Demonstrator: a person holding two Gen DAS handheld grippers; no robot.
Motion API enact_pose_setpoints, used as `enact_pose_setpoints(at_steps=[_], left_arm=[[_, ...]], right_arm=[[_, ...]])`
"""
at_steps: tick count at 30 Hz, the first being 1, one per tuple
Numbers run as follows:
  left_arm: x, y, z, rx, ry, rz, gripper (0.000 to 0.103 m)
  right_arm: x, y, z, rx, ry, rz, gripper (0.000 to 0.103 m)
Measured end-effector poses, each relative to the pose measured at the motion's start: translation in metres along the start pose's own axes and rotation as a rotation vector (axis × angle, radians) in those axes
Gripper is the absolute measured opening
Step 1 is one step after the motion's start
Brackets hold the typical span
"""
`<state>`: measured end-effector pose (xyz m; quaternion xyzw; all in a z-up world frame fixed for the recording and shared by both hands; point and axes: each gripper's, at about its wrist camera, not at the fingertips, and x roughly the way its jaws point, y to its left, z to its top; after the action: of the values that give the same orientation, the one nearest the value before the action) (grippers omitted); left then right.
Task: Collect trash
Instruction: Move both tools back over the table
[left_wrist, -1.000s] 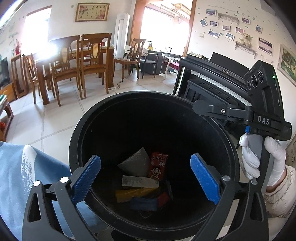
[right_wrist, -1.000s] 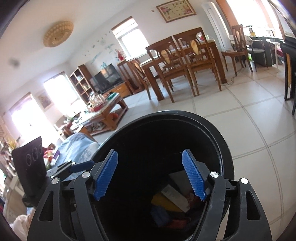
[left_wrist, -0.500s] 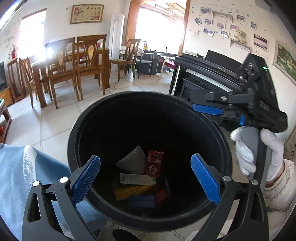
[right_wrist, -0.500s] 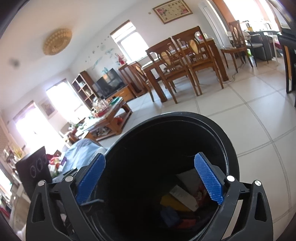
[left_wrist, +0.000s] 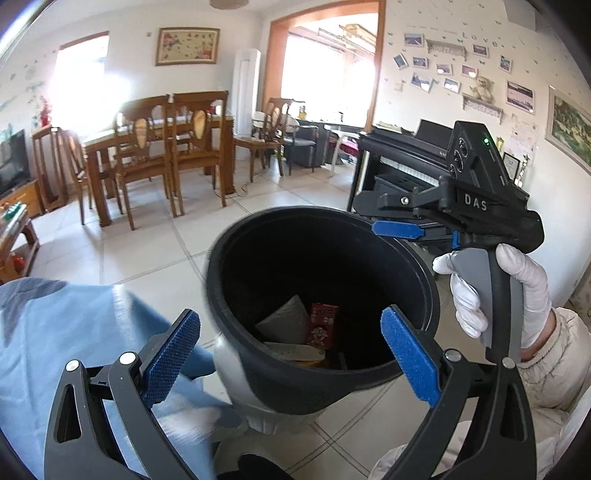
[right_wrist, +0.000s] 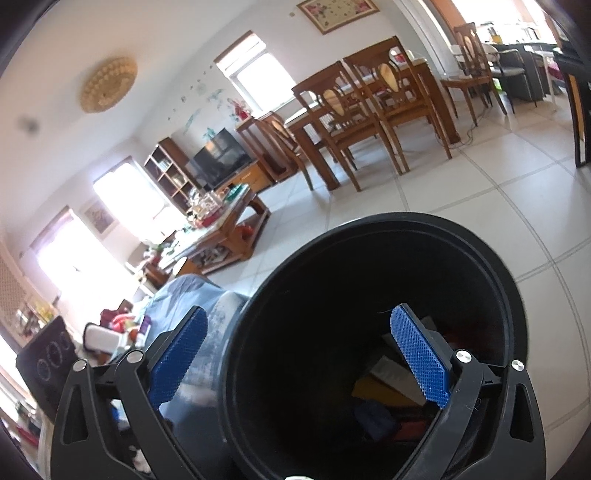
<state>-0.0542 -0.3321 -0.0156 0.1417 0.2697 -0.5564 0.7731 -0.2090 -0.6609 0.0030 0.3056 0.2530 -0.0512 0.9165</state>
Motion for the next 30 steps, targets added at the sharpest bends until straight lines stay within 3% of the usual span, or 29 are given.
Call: enact_pose_setpoints(at_steps=[9, 14, 21, 30], left_arm=[[-0.062, 0.067, -0.019, -0.169, -0.048, 0.121, 0.098], [-0.107, 0.119, -0.041, -0.324, -0.096, 0.211, 0.098], [-0.163, 0.182, -0.060, -0.467, -0.142, 0.344, 0.098], [-0.215, 0.281, -0.077, -0.649, -0.118, 0.461, 0.098]], right_arm=[[0.040, 0.102, -0.011, -0.174, 0.066, 0.011, 0.098], [0.076, 0.166, -0.027, -0.278, 0.126, 0.028, 0.098], [0.135, 0.248, -0.055, -0.386, 0.214, 0.060, 0.098], [0.214, 0.349, -0.086, -0.560, 0.314, 0.128, 0.098]])
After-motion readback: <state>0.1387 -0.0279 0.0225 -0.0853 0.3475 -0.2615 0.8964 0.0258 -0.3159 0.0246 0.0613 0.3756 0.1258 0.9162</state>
